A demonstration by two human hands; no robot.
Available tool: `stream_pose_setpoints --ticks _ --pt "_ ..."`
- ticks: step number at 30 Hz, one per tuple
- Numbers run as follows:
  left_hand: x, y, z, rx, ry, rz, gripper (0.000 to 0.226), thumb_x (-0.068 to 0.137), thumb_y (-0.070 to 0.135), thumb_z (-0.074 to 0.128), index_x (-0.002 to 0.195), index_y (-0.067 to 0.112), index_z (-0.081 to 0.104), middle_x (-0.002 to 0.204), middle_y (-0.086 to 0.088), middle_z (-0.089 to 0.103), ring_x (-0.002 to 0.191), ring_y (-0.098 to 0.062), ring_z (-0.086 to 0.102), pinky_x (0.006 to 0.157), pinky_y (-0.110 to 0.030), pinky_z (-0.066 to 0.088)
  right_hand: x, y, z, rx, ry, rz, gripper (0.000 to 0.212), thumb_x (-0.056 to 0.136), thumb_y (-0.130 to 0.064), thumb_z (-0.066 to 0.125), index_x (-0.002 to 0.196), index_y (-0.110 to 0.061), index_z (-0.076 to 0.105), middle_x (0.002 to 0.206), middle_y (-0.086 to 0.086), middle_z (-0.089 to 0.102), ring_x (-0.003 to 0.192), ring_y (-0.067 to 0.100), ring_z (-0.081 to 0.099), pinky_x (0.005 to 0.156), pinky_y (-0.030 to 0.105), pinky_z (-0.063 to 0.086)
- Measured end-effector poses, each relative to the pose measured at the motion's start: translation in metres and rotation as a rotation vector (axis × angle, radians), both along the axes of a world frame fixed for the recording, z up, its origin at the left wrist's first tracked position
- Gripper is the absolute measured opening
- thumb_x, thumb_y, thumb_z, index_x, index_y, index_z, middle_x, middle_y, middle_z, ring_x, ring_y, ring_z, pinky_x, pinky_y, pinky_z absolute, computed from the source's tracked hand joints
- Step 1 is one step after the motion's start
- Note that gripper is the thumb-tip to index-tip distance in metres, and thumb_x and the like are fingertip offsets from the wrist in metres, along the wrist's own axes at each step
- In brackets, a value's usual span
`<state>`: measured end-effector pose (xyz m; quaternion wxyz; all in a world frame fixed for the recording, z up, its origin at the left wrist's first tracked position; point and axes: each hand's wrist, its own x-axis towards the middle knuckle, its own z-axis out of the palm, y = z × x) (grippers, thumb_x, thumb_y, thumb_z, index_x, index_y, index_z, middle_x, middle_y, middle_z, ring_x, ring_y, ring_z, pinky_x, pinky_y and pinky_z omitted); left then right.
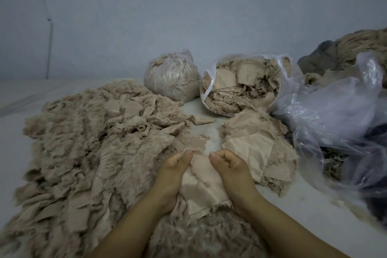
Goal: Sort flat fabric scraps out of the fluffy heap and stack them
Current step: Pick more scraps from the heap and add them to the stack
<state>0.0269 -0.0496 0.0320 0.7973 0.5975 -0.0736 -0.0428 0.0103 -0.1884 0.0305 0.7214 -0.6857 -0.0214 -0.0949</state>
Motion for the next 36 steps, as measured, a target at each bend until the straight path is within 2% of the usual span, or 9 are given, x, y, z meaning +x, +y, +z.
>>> stream_pose_setpoints --ticks 4,8,12,15,18,22,28,32,36 --pt "-0.003 0.004 0.005 -0.024 0.042 0.005 0.028 0.087 0.029 0.055 0.078 0.009 0.072 0.068 -0.013 0.071 0.053 -0.017 0.066 0.044 -0.019 0.049 -0.001 -0.002 0.001 0.027 0.034 -0.01 0.026 0.092 -0.024 0.059 0.068 -0.014 0.061 0.066 0.009 0.052 0.063 0.021 0.043 0.054 0.028 0.037" --pt "-0.004 0.006 0.006 -0.025 0.057 -0.01 0.03 0.08 0.039 0.056 0.062 0.019 0.07 0.039 0.004 0.049 0.026 -0.005 0.034 0.029 -0.011 0.025 -0.004 -0.008 0.003 0.052 0.055 0.086 0.032 0.09 -0.035 0.061 0.067 -0.013 0.055 0.068 0.01 0.05 0.065 0.022 0.044 0.06 0.028 0.041" --pt "-0.003 0.005 0.002 -0.047 0.06 -0.123 0.052 0.087 0.053 0.045 0.08 0.009 0.073 0.072 -0.011 0.071 0.06 -0.021 0.068 0.048 -0.023 0.051 -0.008 -0.007 0.003 -0.067 0.057 0.233 0.031 0.084 -0.036 0.066 0.069 -0.012 0.057 0.067 0.008 0.05 0.062 0.019 0.046 0.059 0.026 0.04" --pt "-0.005 0.005 -0.001 0.047 -0.023 -0.17 0.051 0.083 0.06 0.05 0.107 0.019 0.07 0.108 -0.01 0.07 0.096 -0.02 0.069 0.072 -0.025 0.055 -0.01 -0.004 0.002 -0.057 0.013 0.206 0.02 0.089 -0.024 0.065 0.073 -0.012 0.063 0.068 0.003 0.062 0.064 0.012 0.057 0.061 0.022 0.047" --pt "-0.003 0.003 -0.001 0.184 -0.094 0.057 0.018 0.081 0.035 0.067 0.088 0.019 0.069 0.087 -0.01 0.072 0.066 -0.018 0.066 0.053 -0.024 0.05 -0.01 -0.002 0.005 -0.074 0.009 0.119 0.02 0.091 -0.021 0.062 0.076 -0.008 0.061 0.067 0.004 0.061 0.062 0.012 0.057 0.057 0.019 0.046" --pt "0.009 0.017 0.002 0.002 0.051 0.292 0.026 0.096 0.022 0.049 0.075 0.01 0.059 0.047 0.002 0.053 0.033 -0.005 0.039 0.034 -0.014 0.031 -0.008 -0.012 0.008 0.086 0.04 0.07 0.029 0.094 -0.021 0.057 0.066 -0.018 0.057 0.061 0.0 0.057 0.057 0.015 0.054 0.052 0.021 0.045" --pt "-0.008 0.005 -0.004 0.306 -0.022 -0.234 0.045 0.073 0.038 0.069 0.096 -0.001 0.065 0.079 -0.019 0.066 0.067 -0.02 0.059 0.063 -0.028 0.048 -0.005 -0.005 0.003 0.129 -0.043 0.044 0.037 0.097 -0.021 0.051 0.062 -0.027 0.059 0.061 -0.005 0.059 0.058 0.009 0.056 0.053 0.021 0.046" --pt "-0.004 0.011 0.001 0.291 -0.072 -0.152 0.057 0.073 0.04 0.065 0.091 -0.013 0.058 0.079 -0.018 0.057 0.07 -0.024 0.051 0.062 -0.032 0.04 -0.003 -0.016 0.003 0.094 0.005 0.118 0.021 0.087 -0.035 0.062 0.078 -0.017 0.066 0.077 0.008 0.069 0.071 0.022 0.065 0.065 0.031 0.054" --pt "-0.011 0.007 -0.002 0.442 -0.146 -0.325 0.035 0.077 0.04 0.063 0.076 0.006 0.061 0.066 -0.004 0.058 0.06 -0.014 0.051 0.054 -0.022 0.04 -0.006 -0.011 0.002 0.042 0.122 0.191 0.03 0.079 -0.035 0.07 0.086 -0.006 0.069 0.08 0.012 0.074 0.075 0.025 0.071 0.065 0.032 0.056"
